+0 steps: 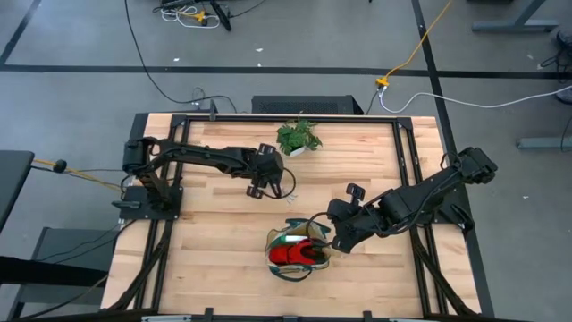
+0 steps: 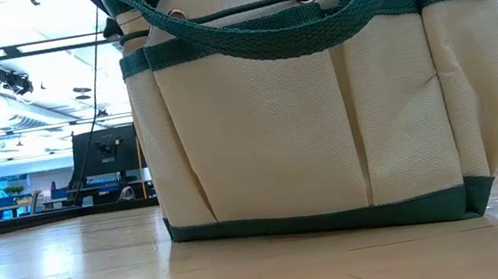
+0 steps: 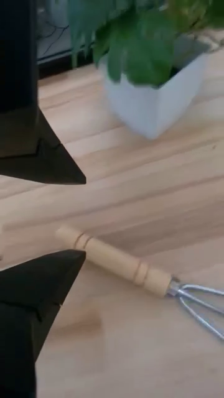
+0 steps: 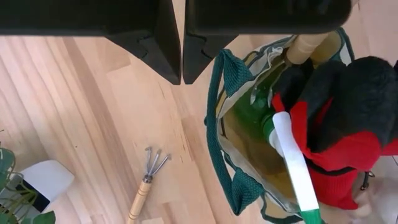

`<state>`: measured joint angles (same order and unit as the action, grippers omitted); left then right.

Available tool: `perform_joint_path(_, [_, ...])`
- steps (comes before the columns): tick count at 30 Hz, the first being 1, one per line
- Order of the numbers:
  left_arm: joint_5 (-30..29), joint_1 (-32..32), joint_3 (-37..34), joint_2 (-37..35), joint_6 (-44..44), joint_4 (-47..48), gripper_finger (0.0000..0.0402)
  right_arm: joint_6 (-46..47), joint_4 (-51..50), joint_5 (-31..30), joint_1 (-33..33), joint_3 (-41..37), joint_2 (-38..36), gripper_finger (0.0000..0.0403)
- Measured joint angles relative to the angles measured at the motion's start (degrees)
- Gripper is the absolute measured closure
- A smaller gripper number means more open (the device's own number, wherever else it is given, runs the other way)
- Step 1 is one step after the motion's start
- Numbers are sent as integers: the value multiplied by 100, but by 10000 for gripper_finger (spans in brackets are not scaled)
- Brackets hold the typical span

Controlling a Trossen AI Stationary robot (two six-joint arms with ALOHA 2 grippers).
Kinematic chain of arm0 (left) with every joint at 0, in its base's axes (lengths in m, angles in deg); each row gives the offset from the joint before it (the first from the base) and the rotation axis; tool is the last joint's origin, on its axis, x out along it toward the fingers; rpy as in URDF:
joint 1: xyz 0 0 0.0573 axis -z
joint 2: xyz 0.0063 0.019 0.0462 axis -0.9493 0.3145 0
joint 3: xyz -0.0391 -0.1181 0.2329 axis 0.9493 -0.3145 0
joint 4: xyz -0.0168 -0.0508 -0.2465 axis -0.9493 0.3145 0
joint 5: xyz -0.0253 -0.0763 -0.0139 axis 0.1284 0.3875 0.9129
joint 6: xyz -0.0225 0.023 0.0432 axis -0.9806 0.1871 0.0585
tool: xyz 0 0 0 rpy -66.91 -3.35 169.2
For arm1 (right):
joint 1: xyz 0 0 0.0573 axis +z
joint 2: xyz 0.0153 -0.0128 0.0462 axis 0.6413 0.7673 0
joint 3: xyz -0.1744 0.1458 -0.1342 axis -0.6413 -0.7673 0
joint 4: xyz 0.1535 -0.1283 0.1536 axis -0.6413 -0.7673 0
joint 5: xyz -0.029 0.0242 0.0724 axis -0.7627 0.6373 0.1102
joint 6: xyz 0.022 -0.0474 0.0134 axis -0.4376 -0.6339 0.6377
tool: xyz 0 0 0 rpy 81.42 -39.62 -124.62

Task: Pick & Place Garden tools in Gardening bag
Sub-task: Put the brown hand rake into the gray gardening bag

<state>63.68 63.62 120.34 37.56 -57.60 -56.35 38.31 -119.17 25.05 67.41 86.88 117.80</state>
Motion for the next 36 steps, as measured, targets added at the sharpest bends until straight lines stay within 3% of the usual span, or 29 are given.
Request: perform_joint_path(36, [411,-25,11,1015,325,-178,215,-151,251,55,0,-7,-2,385])
